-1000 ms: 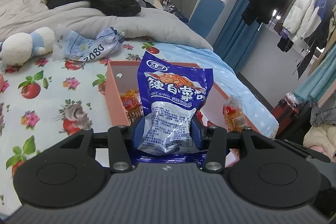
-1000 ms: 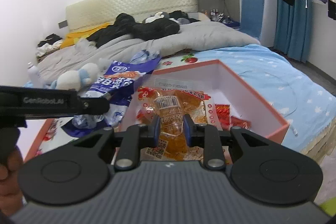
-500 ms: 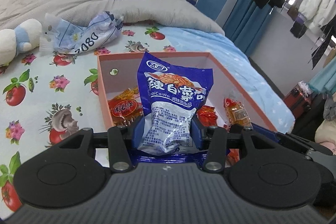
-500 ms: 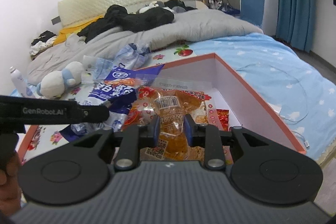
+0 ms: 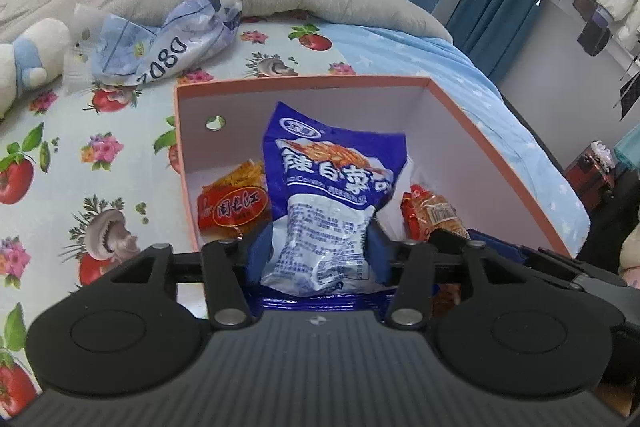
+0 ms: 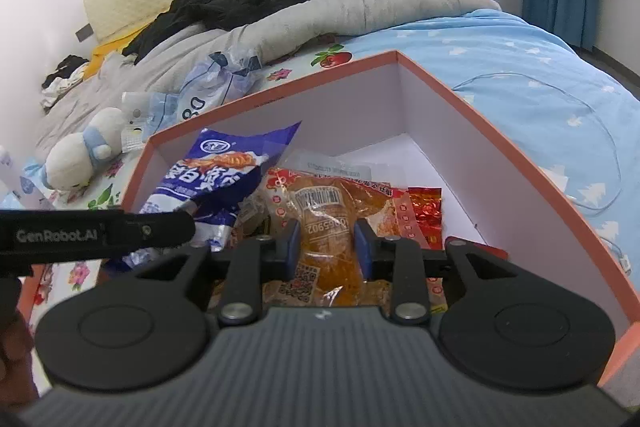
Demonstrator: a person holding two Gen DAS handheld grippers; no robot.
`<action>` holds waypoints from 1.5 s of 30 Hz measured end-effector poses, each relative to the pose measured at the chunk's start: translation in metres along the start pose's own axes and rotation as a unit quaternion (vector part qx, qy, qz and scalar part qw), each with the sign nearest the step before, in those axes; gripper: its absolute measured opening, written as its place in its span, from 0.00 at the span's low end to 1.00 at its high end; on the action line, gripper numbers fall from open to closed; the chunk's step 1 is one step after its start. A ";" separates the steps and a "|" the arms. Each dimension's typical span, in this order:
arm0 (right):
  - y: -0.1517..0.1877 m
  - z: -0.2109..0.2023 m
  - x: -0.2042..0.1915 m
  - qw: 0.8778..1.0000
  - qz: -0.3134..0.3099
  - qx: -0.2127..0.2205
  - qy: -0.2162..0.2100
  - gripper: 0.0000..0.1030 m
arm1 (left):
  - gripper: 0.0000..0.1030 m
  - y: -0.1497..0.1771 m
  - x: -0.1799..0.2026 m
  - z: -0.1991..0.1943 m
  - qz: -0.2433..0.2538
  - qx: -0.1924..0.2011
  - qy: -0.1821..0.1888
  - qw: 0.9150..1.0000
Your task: Organize snacks
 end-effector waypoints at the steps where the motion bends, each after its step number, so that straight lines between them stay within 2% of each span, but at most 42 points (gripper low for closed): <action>1: -0.001 -0.001 0.000 1.000 -0.003 0.001 0.000 0.36 | 0.69 -0.001 -0.001 -0.003 -0.004 0.002 -0.001 1.000; 3: -0.004 -0.006 0.001 1.000 -0.006 0.002 0.005 0.37 | 0.72 -0.004 -0.002 -0.012 -0.011 0.009 -0.006 1.000; 5: -0.008 -0.015 0.001 1.000 -0.002 0.007 0.004 0.54 | 0.72 -0.008 -0.003 -0.026 -0.011 0.020 -0.004 1.000; 6: -0.010 -0.021 0.000 1.000 -0.003 0.013 0.001 0.56 | 0.72 -0.009 -0.002 -0.034 -0.008 0.025 -0.005 1.000; 11: -0.023 -0.063 -0.013 0.998 -0.017 0.053 0.001 0.55 | 0.72 -0.014 0.002 -0.086 0.007 0.062 -0.005 0.998; 18: -0.034 -0.117 -0.029 0.996 -0.015 0.092 -0.012 0.55 | 0.72 -0.013 -0.005 -0.158 0.005 0.106 -0.003 0.994; 28: -0.031 -0.189 -0.048 0.989 -0.013 0.145 -0.015 0.55 | 0.72 0.011 0.006 -0.246 0.026 0.148 0.030 0.988; 40: -0.002 -0.243 -0.058 0.987 -0.023 0.155 -0.020 0.55 | 0.72 0.065 0.017 -0.309 0.040 0.163 0.026 0.985; 45: 0.018 -0.252 -0.061 0.990 -0.019 0.137 -0.020 0.55 | 0.72 0.083 0.018 -0.325 0.035 0.161 0.015 0.986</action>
Point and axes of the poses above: each gripper's, at about its wrist camera, not at the fingertips, and z roughly the way its jaws point, x to its right, y to its underside, the point moved 2 cm from there along z, roughly the way its jaws point, and after that the axes turned 7 degrees about x, right-handed, at the moved point
